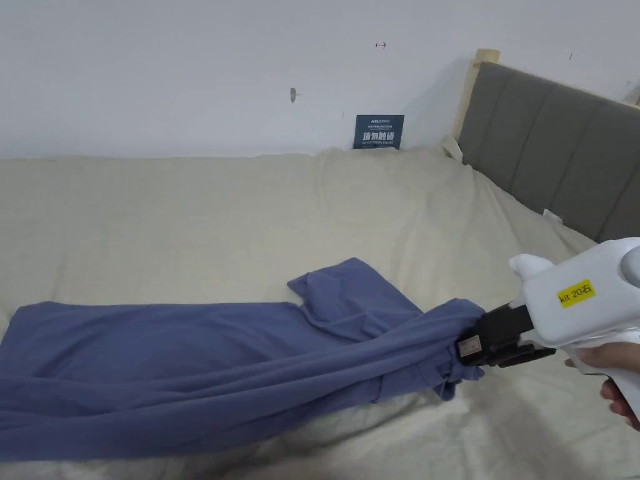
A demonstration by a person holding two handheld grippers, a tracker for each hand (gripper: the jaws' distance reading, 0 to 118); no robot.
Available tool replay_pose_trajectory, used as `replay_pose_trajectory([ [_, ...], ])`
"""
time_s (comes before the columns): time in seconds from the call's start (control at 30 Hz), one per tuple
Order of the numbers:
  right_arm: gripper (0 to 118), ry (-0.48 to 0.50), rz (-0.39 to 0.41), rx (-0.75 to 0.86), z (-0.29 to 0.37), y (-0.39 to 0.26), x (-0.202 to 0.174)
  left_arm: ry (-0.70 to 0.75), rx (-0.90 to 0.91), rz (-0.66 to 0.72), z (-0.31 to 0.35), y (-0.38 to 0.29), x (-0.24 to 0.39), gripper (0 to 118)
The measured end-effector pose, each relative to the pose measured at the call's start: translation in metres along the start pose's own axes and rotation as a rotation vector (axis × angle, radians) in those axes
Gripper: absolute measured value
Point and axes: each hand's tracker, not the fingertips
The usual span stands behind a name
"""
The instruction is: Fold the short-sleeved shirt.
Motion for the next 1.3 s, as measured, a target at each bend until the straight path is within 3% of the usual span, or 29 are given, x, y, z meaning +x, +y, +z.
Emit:
replay_pose_trajectory([
  [0.2,4,0.029,0.012,-0.062,0.034,-0.031,0.012,-0.047,-0.003,-0.028,0.050,-0.049,0.001,6],
  [0.4,4,0.048,-0.097,-0.233,0.025,-0.083,0.033,-0.077,-0.145,-0.090,0.040,-0.119,0.000,6],
  [0.5,4,-0.015,-0.134,-0.289,-0.014,-0.110,0.040,-0.049,-0.190,-0.102,0.012,-0.137,0.002,6],
  [0.53,6,-0.031,-0.143,-0.310,-0.024,-0.118,0.043,-0.038,-0.200,-0.113,0.004,-0.143,0.001,7],
  [0.6,21,-0.097,-0.131,-0.287,-0.024,-0.128,0.027,-0.021,-0.196,-0.108,-0.009,-0.142,-0.015,10],
  [0.63,28,-0.129,-0.166,-0.267,-0.019,-0.131,0.025,-0.025,-0.189,-0.086,-0.006,-0.143,-0.017,16],
  [0.67,43,-0.177,-0.160,-0.240,-0.026,-0.126,0.056,-0.028,-0.179,-0.067,-0.002,-0.144,-0.019,27],
  [0.7,67,-0.233,-0.141,-0.214,-0.020,-0.127,0.058,-0.013,-0.164,-0.081,0.007,-0.139,-0.021,50],
  [0.73,87,-0.272,-0.079,-0.191,-0.010,-0.126,0.058,0.010,-0.107,-0.127,0.014,-0.138,-0.022,82],
  [0.8,90,-0.285,-0.047,-0.101,0.020,-0.129,0.041,0.040,-0.023,-0.124,0.030,-0.137,-0.023,117],
  [0.9,90,-0.203,-0.055,0.029,0.046,-0.129,0.015,-0.037,0.080,-0.033,0.063,-0.129,-0.016,118],
  [1.0,89,-0.179,0.010,0.179,0.068,-0.133,-0.021,-0.100,0.196,0.019,0.080,-0.138,0.004,118],
  [1.03,83,-0.168,0.027,0.226,0.075,-0.135,-0.033,-0.099,0.192,0.015,0.081,-0.139,0.010,116],
  [1.07,68,-0.081,0.117,0.334,0.075,-0.141,-0.057,-0.123,0.216,0.006,0.088,-0.143,0.019,101],
  [1.1,40,-0.052,0.151,0.359,0.077,-0.142,-0.069,-0.158,0.315,0.016,0.088,-0.149,0.023,67],
  [1.13,0,-0.026,0.167,0.363,0.076,-0.140,-0.071,-0.164,0.349,-0.003,0.091,-0.150,0.029,0],
  [1.23,0,-0.013,0.229,0.380,0.076,-0.127,-0.103,-0.073,0.378,-0.060,0.093,-0.149,0.028,0],
  [1.3,0,0.018,0.237,0.379,0.078,-0.111,-0.110,-0.127,0.344,-0.073,0.093,-0.131,0.030,0],
])
